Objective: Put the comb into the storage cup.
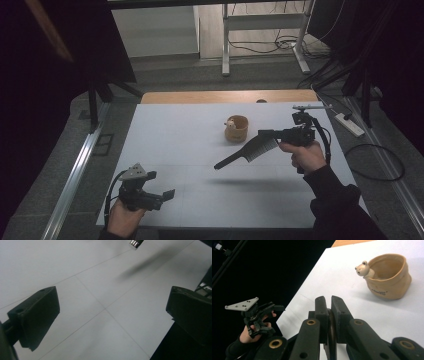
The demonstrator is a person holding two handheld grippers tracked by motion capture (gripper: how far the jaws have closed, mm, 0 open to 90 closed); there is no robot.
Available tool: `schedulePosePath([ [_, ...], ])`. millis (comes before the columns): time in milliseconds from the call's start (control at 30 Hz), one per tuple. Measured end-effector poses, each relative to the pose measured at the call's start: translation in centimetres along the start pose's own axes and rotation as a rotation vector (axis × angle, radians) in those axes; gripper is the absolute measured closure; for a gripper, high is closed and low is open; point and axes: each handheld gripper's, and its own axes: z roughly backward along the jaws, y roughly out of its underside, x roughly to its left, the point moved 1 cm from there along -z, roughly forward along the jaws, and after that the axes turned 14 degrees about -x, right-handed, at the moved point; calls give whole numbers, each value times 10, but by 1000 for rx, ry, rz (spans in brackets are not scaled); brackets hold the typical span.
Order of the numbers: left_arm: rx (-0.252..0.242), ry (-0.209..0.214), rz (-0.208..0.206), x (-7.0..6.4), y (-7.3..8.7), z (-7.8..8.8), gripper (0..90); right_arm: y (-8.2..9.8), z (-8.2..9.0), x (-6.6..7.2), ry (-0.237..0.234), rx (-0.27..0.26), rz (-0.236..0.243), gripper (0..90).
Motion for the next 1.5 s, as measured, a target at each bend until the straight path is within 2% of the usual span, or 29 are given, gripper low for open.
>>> schedulePosePath([
  [200, -13, -51, -15, 1, 1, 8, 0, -3, 2, -3, 15, -11, 7, 841],
  [567, 33, -105, -23, 4, 3, 14, 0, -10, 6, -4, 33, -28, 17, 841],
  [1067, 37, -74, -9, 7, 4, 14, 6, -24, 15, -8, 73, -70, 22, 841],
  [1500, 38, -71, -3, 7, 4, 14, 7, -40, 21, -13, 100, -99, 20, 841],
])
